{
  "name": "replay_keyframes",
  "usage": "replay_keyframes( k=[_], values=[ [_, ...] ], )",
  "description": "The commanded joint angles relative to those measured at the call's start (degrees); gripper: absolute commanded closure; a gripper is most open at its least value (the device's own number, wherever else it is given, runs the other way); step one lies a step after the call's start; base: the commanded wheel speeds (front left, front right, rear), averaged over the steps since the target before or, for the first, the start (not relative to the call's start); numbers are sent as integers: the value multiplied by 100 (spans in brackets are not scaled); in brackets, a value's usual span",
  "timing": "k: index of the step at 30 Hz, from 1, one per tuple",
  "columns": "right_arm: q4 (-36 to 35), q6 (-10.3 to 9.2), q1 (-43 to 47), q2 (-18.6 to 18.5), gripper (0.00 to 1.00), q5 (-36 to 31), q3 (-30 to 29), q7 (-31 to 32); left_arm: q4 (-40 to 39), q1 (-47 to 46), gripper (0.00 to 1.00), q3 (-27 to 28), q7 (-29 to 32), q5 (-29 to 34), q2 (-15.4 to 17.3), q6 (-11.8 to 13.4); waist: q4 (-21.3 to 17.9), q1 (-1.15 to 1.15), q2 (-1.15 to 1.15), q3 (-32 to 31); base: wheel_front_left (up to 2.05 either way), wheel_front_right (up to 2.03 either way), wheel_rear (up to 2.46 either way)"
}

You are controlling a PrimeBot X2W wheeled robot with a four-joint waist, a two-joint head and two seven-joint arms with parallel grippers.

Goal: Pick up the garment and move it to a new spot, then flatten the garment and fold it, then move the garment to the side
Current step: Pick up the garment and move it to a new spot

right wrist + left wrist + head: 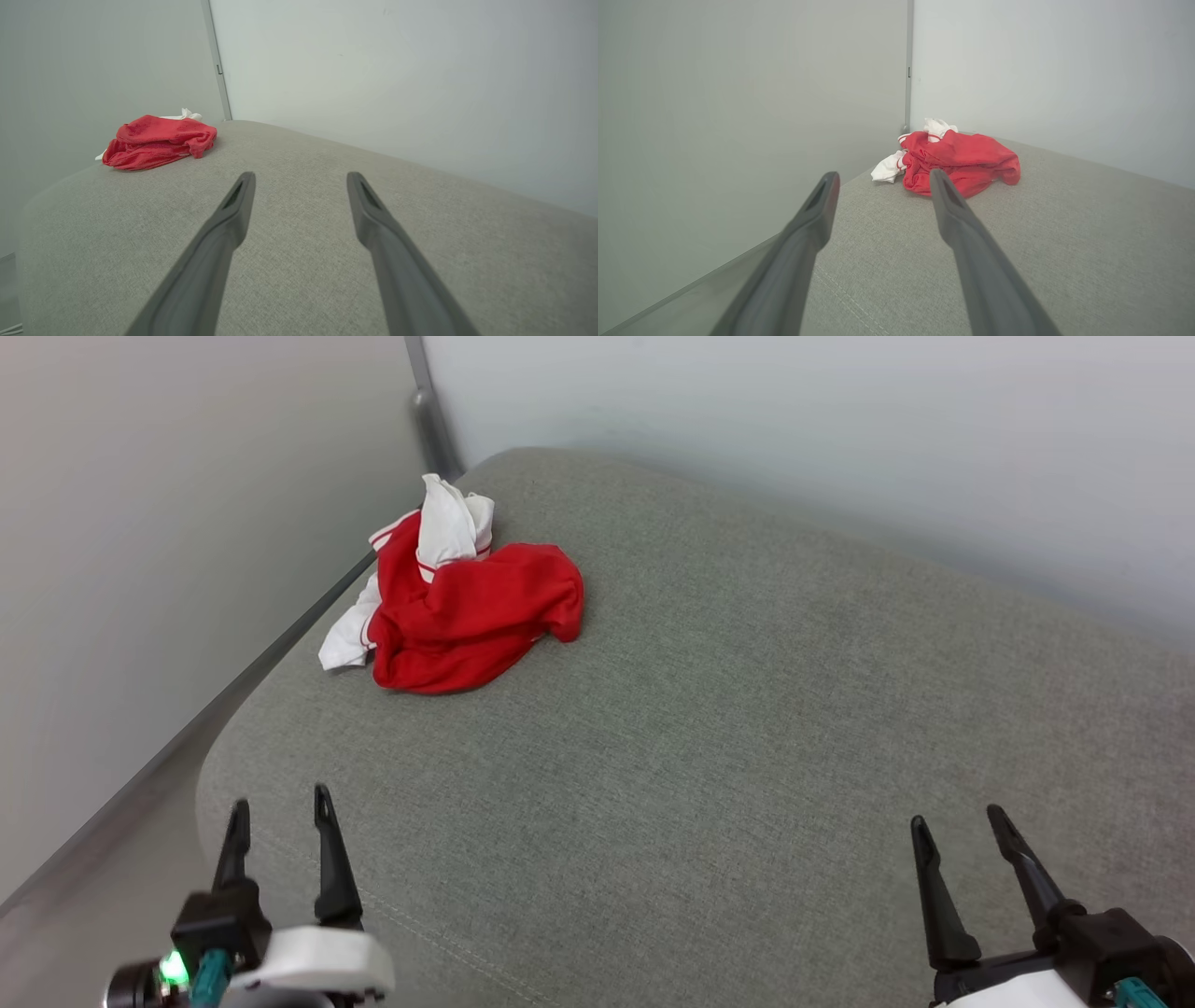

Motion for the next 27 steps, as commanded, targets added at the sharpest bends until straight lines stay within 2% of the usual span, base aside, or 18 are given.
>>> replay_keyframes(
  k=[1, 8, 15, 17, 18, 19, 22, 27],
  values=[
    [-24, -4, -30, 4, 0, -36, -42, -14, 29, -189, 0, 24, -16, 42, 36, -61, -8, 0, 0, 35, 0, 0, 0],
    [-207, -4, -255, 1, 0, -279, -234, -14, 452, -1485, 0, 470, -16, -166, 307, -473, -248, 0, 0, 605, 0, 0, 0],
    [-455, -4, -658, 2, 0, -783, -342, -14, 1050, -3144, 0, 948, -16, -433, 830, -885, -597, 0, 0, 1539, 0, 0, 0],
    [-551, -4, -761, -1, 0, -926, -409, -14, 1236, -3596, 0, 1063, -16, -480, 1055, -954, -685, 0, 0, 1773, 0, 0, 0],
    [-685, -4, -865, 0, 0, -1121, -543, -14, 1547, -4261, 0, 1245, -16, -637, 1363, -1076, -789, 0, 0, 2081, 0, 0, 0],
    [-738, -4, -890, -15, 0, -1160, -567, -14, 1681, -4478, 0, 1268, -9, -652, 1510, -1118, -821, 0, 0, 2185, 0, 0, 0],
    [-873, -4, -980, -120, 0, -1248, -600, -13, 2099, -5067, 0, 1257, 158, -770, 1832, -1266, -898, 0, 0, 2427, 0, 0, 0],
    [-1114, -4, -1115, -239, 0, -1293, -635, -13, 2818, -5840, 0, 1100, 856, -1011, 2390, -1453, -1031, 0, 0, 2719, 0, 0, 0]
  ],
)
